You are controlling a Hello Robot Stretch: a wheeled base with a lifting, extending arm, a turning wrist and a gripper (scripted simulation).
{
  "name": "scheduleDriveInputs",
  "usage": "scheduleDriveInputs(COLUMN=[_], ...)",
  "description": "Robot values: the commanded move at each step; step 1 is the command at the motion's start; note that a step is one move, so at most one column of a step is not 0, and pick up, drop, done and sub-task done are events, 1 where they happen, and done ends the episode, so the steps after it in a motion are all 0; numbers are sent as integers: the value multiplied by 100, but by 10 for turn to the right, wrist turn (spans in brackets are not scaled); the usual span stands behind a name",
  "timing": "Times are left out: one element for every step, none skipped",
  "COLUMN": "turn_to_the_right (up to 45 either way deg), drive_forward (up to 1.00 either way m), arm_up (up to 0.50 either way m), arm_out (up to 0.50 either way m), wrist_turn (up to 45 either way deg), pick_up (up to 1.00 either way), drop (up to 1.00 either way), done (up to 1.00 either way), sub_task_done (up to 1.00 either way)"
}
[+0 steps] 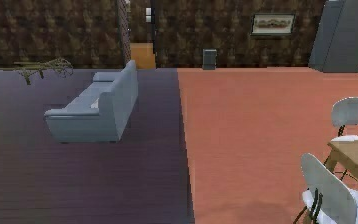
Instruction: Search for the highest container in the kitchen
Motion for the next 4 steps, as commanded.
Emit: scheduleDriveInputs(turn_to_the_right=[0,-180,0,450], drive_forward=[100,0,10,0], arm_up=[0,0,0,0], arm_out=[0,0,0,0], wrist_turn=[0,0,0,0], pick_up=[0,0,0,0], drop=[0,0,0,0], done=[0,0,0,0], sub_task_done=[0,0,0,0])
